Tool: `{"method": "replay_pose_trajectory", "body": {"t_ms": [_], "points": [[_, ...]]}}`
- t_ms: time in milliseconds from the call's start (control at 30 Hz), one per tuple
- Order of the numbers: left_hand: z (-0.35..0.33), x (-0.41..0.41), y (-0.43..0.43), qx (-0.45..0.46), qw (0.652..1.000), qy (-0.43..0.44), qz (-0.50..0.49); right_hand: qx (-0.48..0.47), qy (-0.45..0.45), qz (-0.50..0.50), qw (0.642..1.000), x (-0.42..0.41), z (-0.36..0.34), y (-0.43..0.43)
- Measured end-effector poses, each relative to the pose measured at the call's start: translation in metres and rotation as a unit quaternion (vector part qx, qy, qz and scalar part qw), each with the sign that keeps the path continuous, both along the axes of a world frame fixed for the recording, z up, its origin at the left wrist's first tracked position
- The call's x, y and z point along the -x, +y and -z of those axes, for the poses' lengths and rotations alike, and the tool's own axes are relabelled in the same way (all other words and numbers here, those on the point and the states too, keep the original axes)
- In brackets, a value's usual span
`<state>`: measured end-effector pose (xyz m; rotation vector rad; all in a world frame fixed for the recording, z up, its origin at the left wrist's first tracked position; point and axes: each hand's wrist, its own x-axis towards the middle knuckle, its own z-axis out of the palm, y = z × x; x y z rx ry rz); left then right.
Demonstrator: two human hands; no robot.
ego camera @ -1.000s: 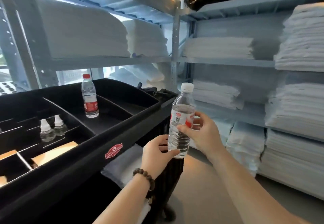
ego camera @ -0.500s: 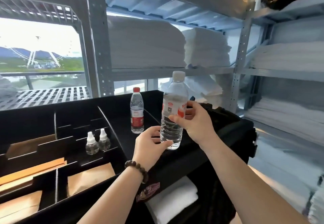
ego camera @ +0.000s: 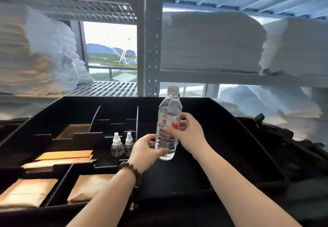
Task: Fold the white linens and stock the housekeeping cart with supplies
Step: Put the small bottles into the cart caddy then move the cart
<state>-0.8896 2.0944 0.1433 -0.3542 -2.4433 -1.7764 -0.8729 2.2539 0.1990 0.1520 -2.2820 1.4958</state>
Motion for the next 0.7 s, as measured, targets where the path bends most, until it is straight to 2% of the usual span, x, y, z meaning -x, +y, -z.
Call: {"method": "replay_pose_trajectory", "body": {"t_ms": [267, 467, 567, 700], "points": [[-0.021, 0.015, -0.007, -0.056, 0.998, 0.005, -0.034, 0.021, -0.050, -0.065, 0.996, 0.028, 0.025, -0.004], [-0.034, 0.021, -0.009, -0.046, 0.997, 0.003, -0.054, 0.062, -0.084, -0.106, 0.989, 0.044, 0.032, -0.009], [-0.038, 0.025, -0.013, -0.049, 0.997, 0.001, -0.060, 0.047, -0.097, -0.131, 0.986, 0.055, 0.029, -0.014], [-0.039, 0.031, -0.019, -0.063, 0.996, -0.007, -0.070, -0.025, -0.086, -0.127, 0.988, 0.063, 0.026, -0.020]]}}
